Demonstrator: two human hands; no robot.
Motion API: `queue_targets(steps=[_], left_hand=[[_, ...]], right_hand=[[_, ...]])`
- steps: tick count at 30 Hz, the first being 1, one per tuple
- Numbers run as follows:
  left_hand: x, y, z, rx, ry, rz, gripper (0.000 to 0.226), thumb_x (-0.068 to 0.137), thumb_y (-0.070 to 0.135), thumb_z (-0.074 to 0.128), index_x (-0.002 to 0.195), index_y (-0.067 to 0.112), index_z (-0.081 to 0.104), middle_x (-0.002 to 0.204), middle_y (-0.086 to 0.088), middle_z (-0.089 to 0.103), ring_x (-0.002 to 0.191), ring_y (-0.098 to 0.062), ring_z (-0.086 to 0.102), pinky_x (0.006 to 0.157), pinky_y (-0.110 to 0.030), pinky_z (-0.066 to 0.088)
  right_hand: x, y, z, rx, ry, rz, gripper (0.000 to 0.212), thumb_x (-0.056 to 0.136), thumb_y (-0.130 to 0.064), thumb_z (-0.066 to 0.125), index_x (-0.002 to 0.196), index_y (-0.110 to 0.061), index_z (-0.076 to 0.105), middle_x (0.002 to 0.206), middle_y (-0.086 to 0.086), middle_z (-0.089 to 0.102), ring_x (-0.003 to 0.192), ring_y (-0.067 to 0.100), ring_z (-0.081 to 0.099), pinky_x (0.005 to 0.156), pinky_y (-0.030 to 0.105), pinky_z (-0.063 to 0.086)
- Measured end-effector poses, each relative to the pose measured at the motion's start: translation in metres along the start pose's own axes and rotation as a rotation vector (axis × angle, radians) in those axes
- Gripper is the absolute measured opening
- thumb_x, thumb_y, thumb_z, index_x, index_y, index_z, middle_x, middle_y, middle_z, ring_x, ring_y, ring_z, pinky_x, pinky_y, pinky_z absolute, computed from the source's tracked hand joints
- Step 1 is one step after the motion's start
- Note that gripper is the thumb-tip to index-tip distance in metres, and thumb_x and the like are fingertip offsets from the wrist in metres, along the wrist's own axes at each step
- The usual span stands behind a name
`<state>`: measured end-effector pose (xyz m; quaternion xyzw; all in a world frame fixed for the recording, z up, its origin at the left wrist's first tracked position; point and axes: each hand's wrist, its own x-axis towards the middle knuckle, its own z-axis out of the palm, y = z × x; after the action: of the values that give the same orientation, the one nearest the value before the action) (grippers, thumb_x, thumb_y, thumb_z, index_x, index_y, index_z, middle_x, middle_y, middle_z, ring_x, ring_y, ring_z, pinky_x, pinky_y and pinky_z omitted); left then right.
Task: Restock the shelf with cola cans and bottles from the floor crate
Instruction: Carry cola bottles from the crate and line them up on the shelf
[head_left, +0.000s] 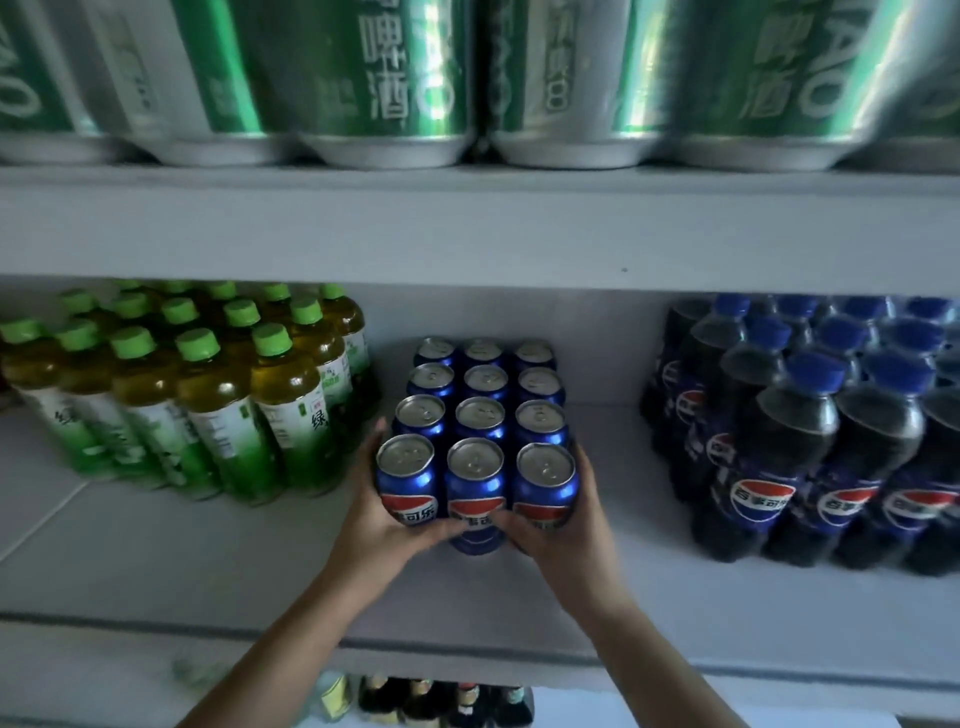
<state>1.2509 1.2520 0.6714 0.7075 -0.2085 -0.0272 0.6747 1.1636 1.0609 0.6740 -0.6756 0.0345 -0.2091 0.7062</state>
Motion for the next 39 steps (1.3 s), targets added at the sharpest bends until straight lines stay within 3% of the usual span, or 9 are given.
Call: queue_targets(steps=[9,11,14,18,22,25,30,35,39], left_hand=[[0.002,-0.005,-0.003,-0.085,-0.081,-0.025,0.128,0.059,-0.003,0.093,0.158,0.021,0.015,0.145,0.007,0.057,0.133,-0.015,0.057,0.104,-0.037,0.052],[-0.001,-0.001,-0.014,-0.137,-0.143,-0.089,0.132,0.061,0.026,0.097,0.159,0.035,0.008,0.148,0.018,0.053,0.134,-0.008,0.054,0.104,-0.031,0.05],[0.011,0.009,-0.033,-0.12,-0.103,-0.161,0.101,0.065,0.083,0.068,0.151,0.057,0.022,0.155,0.033,0.034,0.14,0.005,0.036,0.117,-0.037,0.03],[0.052,0.018,-0.032,-0.231,-0.005,-0.283,0.065,0.087,0.076,0.05,0.145,0.046,0.046,0.152,0.017,0.049,0.138,-0.008,0.045,0.12,-0.045,0.03],[0.081,0.03,-0.014,-0.383,-0.033,-0.541,0.053,0.098,0.066,0.041,0.114,0.024,0.069,0.104,-0.004,0.079,0.103,-0.028,0.07,0.09,-0.042,0.052],[0.092,0.024,-0.009,-0.504,-0.18,-0.567,0.072,0.097,0.071,0.034,0.14,0.017,0.058,0.134,-0.013,0.066,0.123,-0.034,0.063,0.099,-0.047,0.049],[0.093,0.028,0.001,-0.564,-0.193,-0.436,0.051,0.107,0.047,0.031,0.121,0.014,0.067,0.111,-0.009,0.077,0.098,-0.022,0.075,0.069,-0.029,0.06],[0.098,0.019,-0.007,-0.515,-0.213,-0.415,0.053,0.107,0.05,0.031,0.133,0.016,0.063,0.128,-0.012,0.07,0.117,-0.027,0.067,0.092,-0.037,0.056],[0.111,0.021,-0.015,-0.496,-0.234,-0.489,0.06,0.103,0.061,0.034,0.138,0.019,0.06,0.134,-0.012,0.067,0.121,-0.029,0.066,0.102,-0.048,0.046]], right_hand=[[-0.001,0.004,0.004,0.038,-0.016,0.019,0.095,0.076,-0.002,0.084,0.141,-0.055,0.039,0.136,-0.001,0.066,0.124,0.021,0.065,0.096,0.049,0.057],[-0.004,0.002,-0.002,0.091,-0.004,0.081,0.103,0.076,-0.008,0.085,0.141,-0.063,0.027,0.143,-0.01,0.06,0.126,0.008,0.063,0.091,0.031,0.058],[0.005,-0.001,-0.017,0.105,0.094,0.117,0.109,0.068,-0.061,0.084,0.155,-0.051,0.02,0.16,-0.024,0.033,0.141,-0.006,0.039,0.11,0.028,0.04],[0.054,0.008,-0.032,0.318,0.169,0.336,0.098,0.08,-0.076,0.061,0.159,-0.027,0.031,0.164,-0.007,0.034,0.15,0.014,0.034,0.126,0.045,0.023],[0.087,0.004,-0.027,0.387,0.103,0.501,0.067,0.101,-0.063,0.037,0.14,-0.012,0.057,0.133,0.016,0.068,0.121,0.034,0.066,0.105,0.049,0.048],[0.101,-0.001,-0.017,0.484,0.061,0.566,0.068,0.098,-0.067,0.042,0.134,-0.012,0.063,0.129,0.017,0.07,0.116,0.036,0.068,0.104,0.049,0.048],[0.111,-0.001,-0.008,0.639,0.014,0.545,0.053,0.097,-0.058,0.055,0.115,-0.012,0.075,0.123,0.013,0.072,0.106,0.031,0.072,0.094,0.045,0.052],[0.115,0.013,-0.016,0.595,0.017,0.549,0.075,0.091,-0.071,0.054,0.141,-0.015,0.059,0.139,0.015,0.064,0.129,0.036,0.06,0.115,0.053,0.039],[0.126,0.008,-0.024,0.493,0.019,0.483,0.075,0.096,-0.074,0.032,0.135,-0.015,0.061,0.13,0.017,0.069,0.121,0.038,0.065,0.105,0.052,0.049]])
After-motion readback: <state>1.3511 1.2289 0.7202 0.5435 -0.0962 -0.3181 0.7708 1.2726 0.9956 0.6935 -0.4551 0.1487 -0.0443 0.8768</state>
